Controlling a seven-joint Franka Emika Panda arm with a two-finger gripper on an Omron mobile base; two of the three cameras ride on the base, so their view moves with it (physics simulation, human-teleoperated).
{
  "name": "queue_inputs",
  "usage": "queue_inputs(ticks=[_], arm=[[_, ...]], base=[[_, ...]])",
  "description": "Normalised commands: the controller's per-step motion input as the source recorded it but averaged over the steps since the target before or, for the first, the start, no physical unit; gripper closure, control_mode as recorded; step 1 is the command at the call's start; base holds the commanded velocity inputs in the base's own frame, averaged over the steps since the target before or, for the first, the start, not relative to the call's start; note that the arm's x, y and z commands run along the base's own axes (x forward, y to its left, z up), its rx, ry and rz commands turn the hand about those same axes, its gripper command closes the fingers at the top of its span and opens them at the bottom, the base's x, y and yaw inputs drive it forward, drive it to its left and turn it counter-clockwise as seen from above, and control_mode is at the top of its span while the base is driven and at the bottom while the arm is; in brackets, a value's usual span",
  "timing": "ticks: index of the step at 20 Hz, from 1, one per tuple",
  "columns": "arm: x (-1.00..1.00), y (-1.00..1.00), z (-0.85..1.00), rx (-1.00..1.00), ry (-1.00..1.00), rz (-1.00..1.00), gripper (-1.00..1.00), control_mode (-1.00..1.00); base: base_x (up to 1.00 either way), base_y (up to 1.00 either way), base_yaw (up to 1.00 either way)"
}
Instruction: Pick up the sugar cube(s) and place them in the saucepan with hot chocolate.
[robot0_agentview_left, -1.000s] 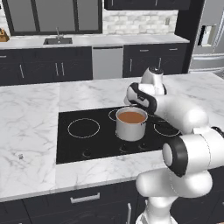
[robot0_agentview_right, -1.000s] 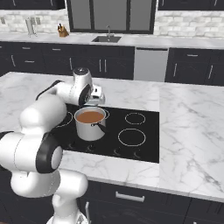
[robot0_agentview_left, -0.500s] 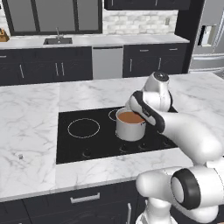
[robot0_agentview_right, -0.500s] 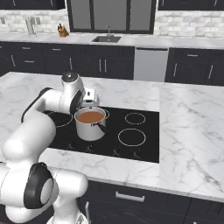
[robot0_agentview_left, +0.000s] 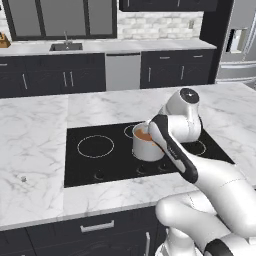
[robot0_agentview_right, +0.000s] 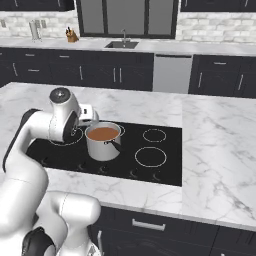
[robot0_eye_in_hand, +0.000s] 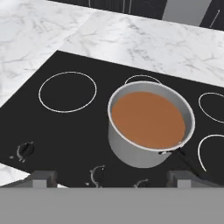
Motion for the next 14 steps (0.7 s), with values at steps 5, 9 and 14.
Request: queue_inputs(ticks=[5,9,14], arm=[[-0.34,0.55,0.02,0.00,0.00,0.13,-1.00,-1.00],[-0.48,0.68,0.00,0.00,0.00,0.12,-1.00,-1.00],[-0.33,0.93,0.00,0.00,0.08,0.10,-1.00,-1.00]], base=[[0.00,0.00,0.00],[0.00,0.00,0.00],[0.00,0.00,0.00]])
